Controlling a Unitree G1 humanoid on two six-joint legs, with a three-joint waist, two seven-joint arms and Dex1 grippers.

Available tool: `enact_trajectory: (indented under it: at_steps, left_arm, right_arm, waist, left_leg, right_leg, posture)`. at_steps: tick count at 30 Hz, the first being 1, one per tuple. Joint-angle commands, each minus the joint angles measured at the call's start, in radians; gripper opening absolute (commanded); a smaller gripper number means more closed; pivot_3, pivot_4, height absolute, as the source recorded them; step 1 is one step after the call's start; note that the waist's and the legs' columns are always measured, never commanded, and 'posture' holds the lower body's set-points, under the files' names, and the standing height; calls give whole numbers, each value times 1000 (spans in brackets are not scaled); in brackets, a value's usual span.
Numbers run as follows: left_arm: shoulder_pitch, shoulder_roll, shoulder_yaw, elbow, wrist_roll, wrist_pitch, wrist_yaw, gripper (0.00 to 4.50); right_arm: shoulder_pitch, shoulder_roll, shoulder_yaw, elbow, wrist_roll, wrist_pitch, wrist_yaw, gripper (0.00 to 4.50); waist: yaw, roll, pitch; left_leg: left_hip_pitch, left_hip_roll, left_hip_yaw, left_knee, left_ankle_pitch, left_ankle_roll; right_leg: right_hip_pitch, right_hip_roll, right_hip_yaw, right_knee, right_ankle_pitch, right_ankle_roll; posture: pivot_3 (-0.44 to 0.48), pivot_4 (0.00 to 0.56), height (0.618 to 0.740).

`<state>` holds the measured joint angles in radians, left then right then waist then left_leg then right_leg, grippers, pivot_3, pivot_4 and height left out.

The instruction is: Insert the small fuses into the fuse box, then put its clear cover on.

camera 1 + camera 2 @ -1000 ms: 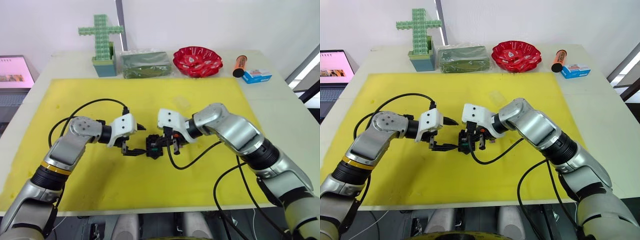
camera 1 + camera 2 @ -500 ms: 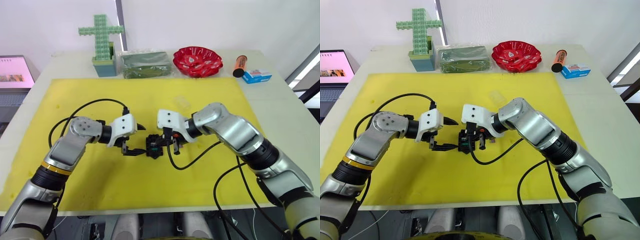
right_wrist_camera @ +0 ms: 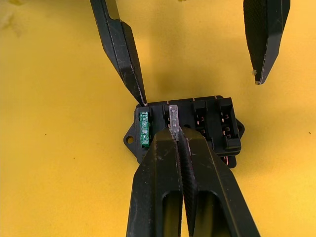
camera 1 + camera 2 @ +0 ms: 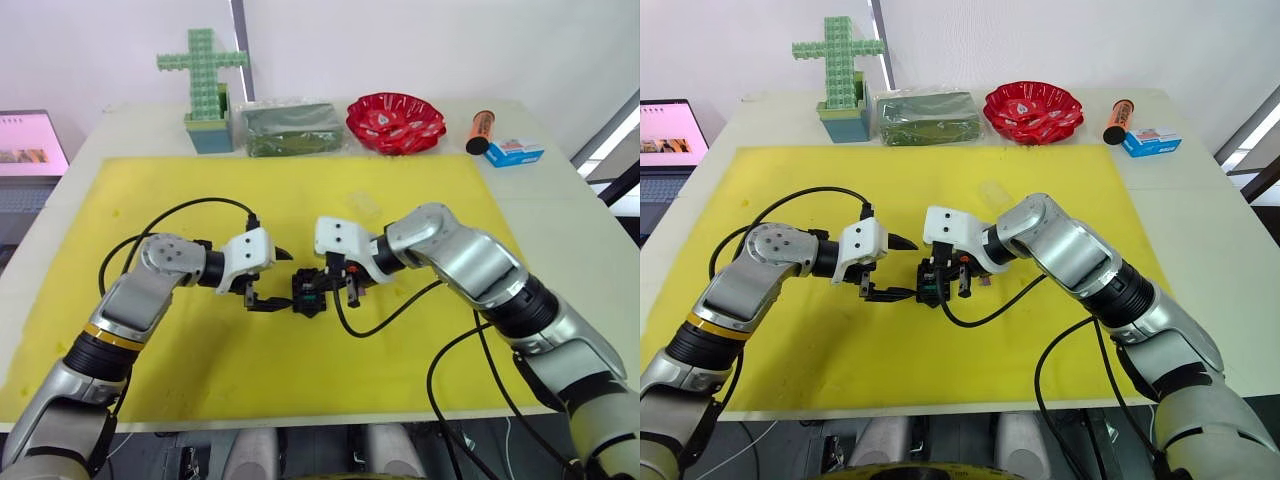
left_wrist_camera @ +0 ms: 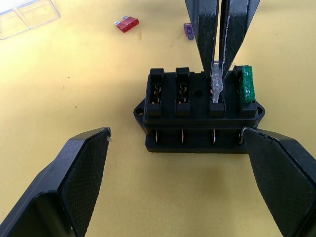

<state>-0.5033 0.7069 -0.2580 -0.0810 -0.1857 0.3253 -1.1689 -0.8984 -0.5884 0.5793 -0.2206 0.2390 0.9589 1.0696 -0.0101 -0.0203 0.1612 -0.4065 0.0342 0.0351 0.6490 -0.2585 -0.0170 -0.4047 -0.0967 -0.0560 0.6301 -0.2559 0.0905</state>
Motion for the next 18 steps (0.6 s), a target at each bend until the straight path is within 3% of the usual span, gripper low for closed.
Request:
enact_trajectory:
  at_steps: [1, 18]
  left_arm:
    - [0, 1, 16, -18, 1, -11, 5, 4465]
    - [5, -3, 15, -17, 2, -15, 14, 4465]
  right_arm:
    - [-14, -8, -14, -17, -6, -2, 2, 0]
    - [1, -10, 103, 38, -118, -77, 14, 0]
  waist:
    - [0, 0, 0]
    - [-1, 0, 0]
  left_leg:
    - [0, 0, 0, 0, 0, 0]
    - [1, 0, 0, 0, 0, 0]
  right_leg:
    - [0, 0, 0, 0, 0, 0]
    - [0, 0, 0, 0, 0, 0]
  posture:
    - [0, 150, 740]
    - [0, 150, 740]
